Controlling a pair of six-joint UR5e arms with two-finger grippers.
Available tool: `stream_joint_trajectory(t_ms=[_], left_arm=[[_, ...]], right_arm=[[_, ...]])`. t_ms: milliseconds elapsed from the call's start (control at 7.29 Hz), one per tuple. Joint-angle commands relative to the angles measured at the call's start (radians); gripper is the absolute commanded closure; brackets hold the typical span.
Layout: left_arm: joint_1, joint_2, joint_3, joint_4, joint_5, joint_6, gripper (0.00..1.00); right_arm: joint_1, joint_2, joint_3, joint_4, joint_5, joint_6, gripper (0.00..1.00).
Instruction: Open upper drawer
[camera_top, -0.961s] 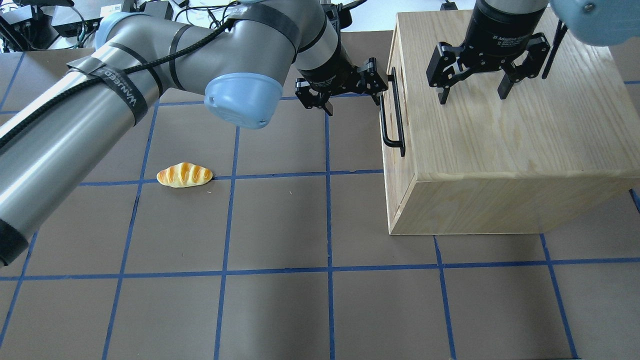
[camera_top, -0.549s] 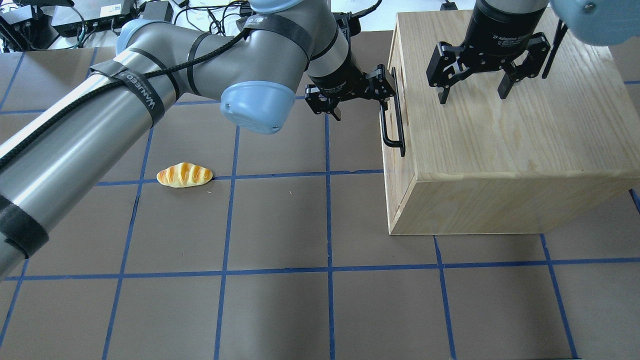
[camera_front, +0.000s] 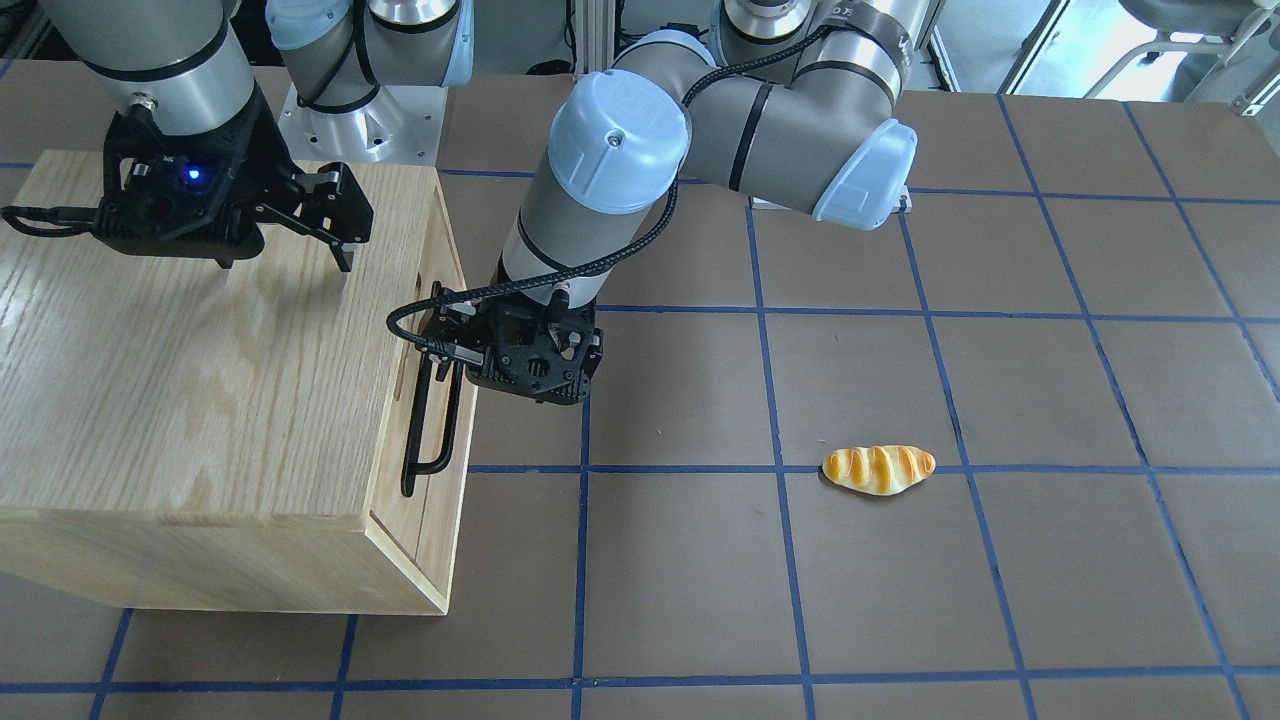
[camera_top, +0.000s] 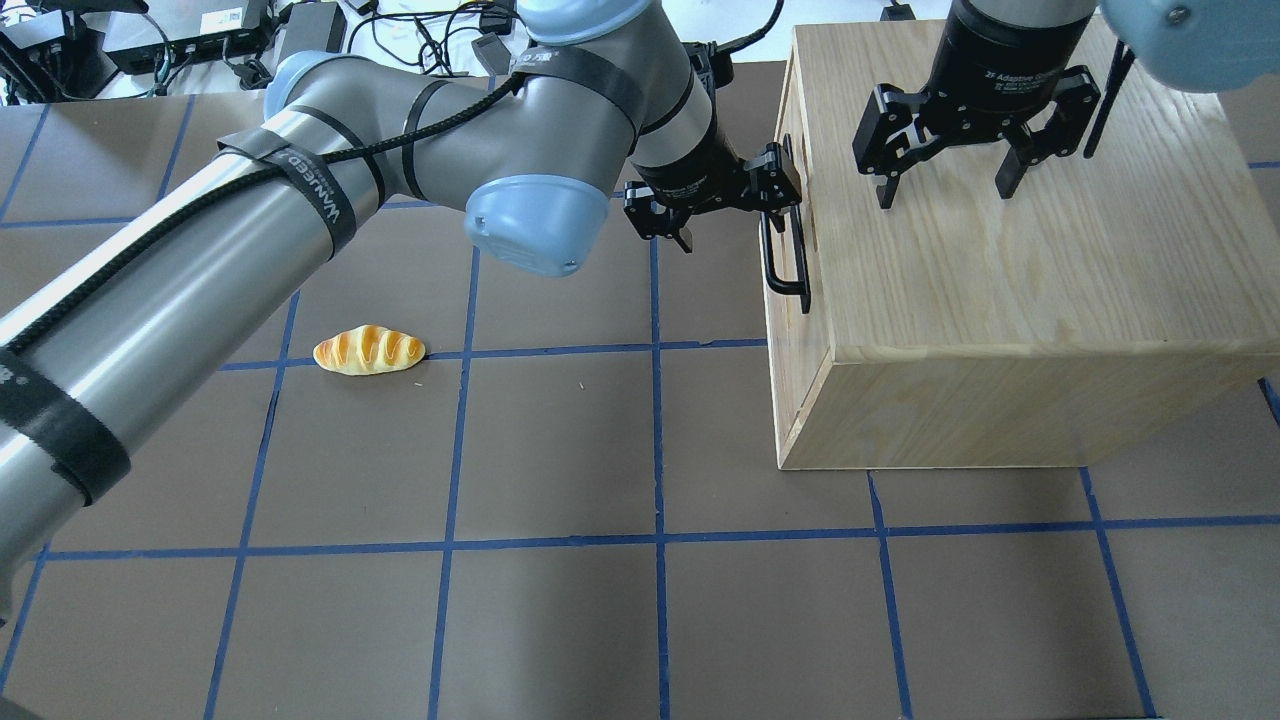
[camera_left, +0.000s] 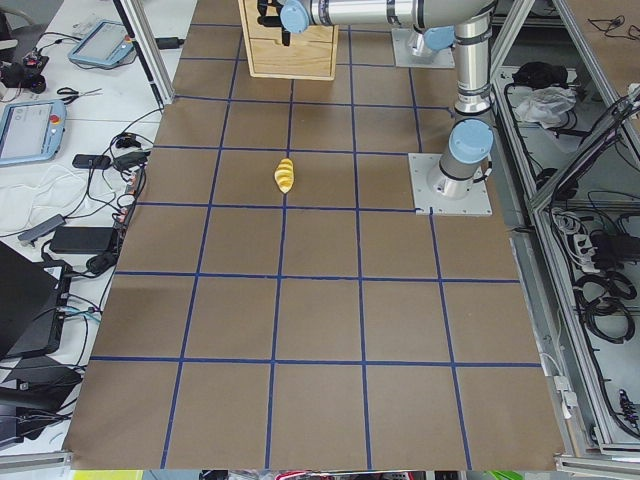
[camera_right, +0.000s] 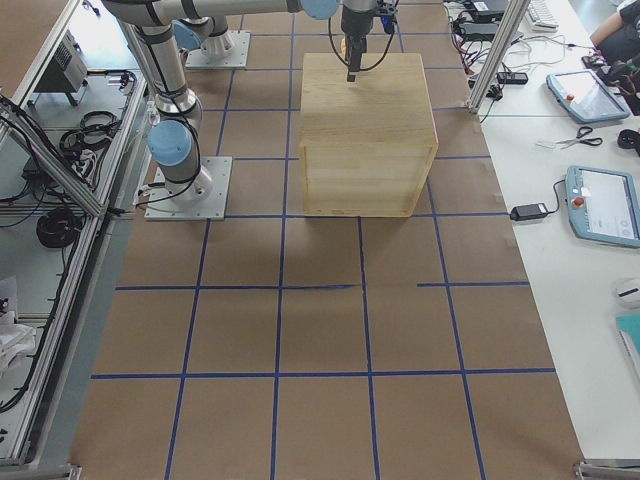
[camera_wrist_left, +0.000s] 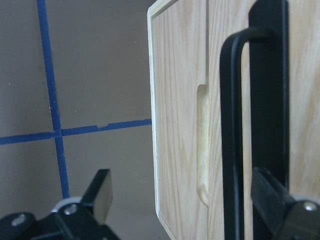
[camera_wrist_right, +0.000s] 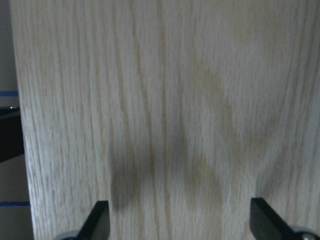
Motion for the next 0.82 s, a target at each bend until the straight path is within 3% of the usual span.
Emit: stream_joint_trajectory(t_ms=[0, 686], left_arm=[[-0.001, -0.002, 0.000, 0.000, -0.001, -0.001, 0.00], [-0.001, -0.018, 0.000, 0.008, 0.012, 0.016, 0.00]], right_arm=[[0.000, 0.000, 0.001, 0.000, 0.000, 0.000, 0.00], [0.000, 0.000, -0.001, 0.000, 0.000, -0.001, 0.00]])
